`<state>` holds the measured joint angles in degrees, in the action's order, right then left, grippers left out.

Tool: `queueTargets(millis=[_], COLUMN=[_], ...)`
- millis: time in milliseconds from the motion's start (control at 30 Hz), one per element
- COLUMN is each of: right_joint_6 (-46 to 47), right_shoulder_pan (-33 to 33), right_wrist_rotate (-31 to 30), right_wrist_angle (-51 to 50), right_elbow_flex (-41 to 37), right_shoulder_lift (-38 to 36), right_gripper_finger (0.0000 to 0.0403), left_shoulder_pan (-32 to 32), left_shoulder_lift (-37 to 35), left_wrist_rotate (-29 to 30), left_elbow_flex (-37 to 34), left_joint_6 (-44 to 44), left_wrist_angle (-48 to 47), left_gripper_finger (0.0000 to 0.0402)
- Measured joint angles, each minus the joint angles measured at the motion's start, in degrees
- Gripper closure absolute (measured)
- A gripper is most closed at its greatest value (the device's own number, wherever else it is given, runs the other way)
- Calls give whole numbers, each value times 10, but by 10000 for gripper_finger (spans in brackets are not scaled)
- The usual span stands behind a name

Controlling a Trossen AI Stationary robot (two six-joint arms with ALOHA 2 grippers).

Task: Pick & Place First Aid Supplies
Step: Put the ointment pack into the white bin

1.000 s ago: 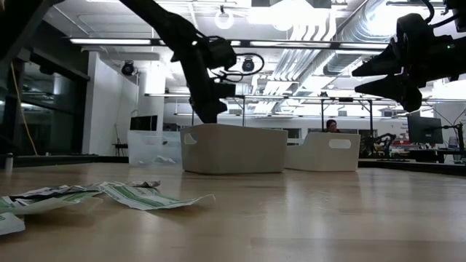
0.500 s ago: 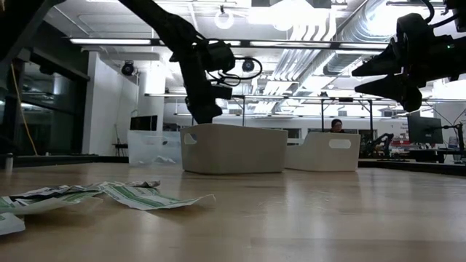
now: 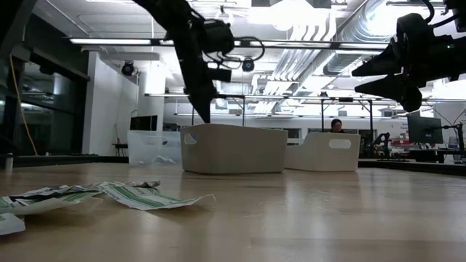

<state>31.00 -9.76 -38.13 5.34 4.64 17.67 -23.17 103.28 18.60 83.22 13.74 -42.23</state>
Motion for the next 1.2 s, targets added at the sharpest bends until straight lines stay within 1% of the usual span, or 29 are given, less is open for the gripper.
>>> queueTargets(millis=[133,333,500,633,767,867,1033,1200], right_joint_6=[0,0,0,0,0,0,0,0], right_shoulder_pan=[0,0,0,0,0,0,0,0], right_wrist_rotate=[0,0,0,0,2,2,2,5], right_wrist_angle=[0,0,0,0,0,0,0,-1], right_elbow_flex=[0,0,0,0,0,0,0,0], right_shoulder_lift=[0,0,0,0,0,0,0,0], right_gripper_finger=[192,192,192,192,192,192,192,192], left_shoulder_pan=[23,74,126,167,204,230,268,298], left_shoulder_lift=[-39,-123,-191,-225,-231,-228,-210,-180], left_wrist_rotate=[0,-8,-51,-110,-178,-220,-275,-306], left_elbow_flex=[-33,-139,-224,-276,-303,-307,-307,-307], left_joint_6=[-6,-34,-31,0,48,87,148,175], left_wrist_angle=[-4,16,37,81,124,145,167,190], left_gripper_finger=[300,300,300,300,300,300,300,300])
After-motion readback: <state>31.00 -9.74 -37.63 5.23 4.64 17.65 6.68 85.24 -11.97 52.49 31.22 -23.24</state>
